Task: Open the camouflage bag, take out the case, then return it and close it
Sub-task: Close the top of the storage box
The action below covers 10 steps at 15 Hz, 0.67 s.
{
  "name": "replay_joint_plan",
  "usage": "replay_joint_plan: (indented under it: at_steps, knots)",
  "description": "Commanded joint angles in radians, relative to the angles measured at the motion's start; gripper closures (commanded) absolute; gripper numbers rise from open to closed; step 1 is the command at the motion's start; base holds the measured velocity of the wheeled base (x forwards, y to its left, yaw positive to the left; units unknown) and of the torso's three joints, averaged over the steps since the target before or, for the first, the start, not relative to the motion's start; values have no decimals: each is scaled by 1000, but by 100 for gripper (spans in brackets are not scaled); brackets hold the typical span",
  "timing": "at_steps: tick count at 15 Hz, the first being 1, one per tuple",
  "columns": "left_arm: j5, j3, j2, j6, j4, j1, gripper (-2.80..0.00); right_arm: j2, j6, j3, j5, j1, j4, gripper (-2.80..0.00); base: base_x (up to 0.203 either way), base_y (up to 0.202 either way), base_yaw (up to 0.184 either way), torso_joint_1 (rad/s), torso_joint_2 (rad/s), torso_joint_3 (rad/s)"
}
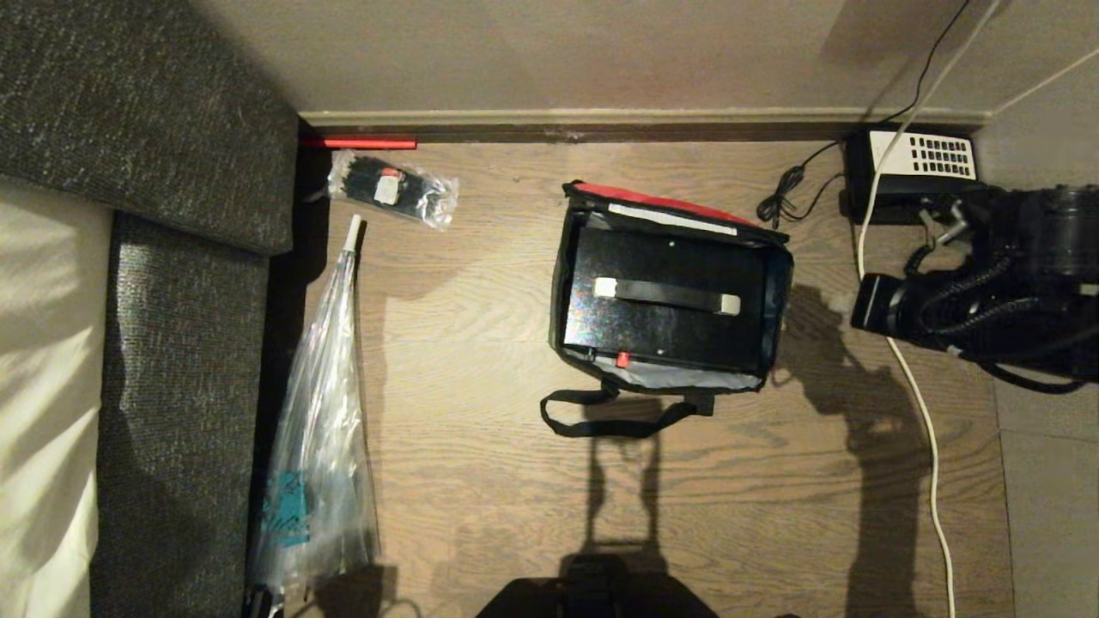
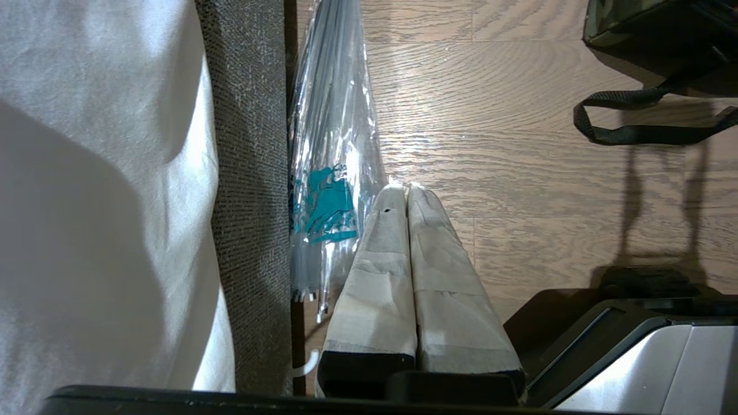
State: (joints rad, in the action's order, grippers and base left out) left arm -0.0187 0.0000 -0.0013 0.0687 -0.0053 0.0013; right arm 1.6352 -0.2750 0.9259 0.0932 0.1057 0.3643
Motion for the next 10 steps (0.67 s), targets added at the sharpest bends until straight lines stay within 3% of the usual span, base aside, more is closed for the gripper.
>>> replay_joint_plan:
  at_steps: [1,3,5,10]
  knots:
    - [0,2,1,0,-1,0,0,166,8,99,1,-5,36,0,0,0,0,0,0,0]
    - [0,2,1,0,-1,0,0,238,39,179,-3,-18,70,0,0,0,0,0,0,0]
    - [-1,2,1,0,-1,0,0,285,121,214,-2,-44,89,0,0,0,0,0,0,0]
    - [0,2,1,0,-1,0,0,320,173,245,5,-95,90,0,0,0,0,0,0,0]
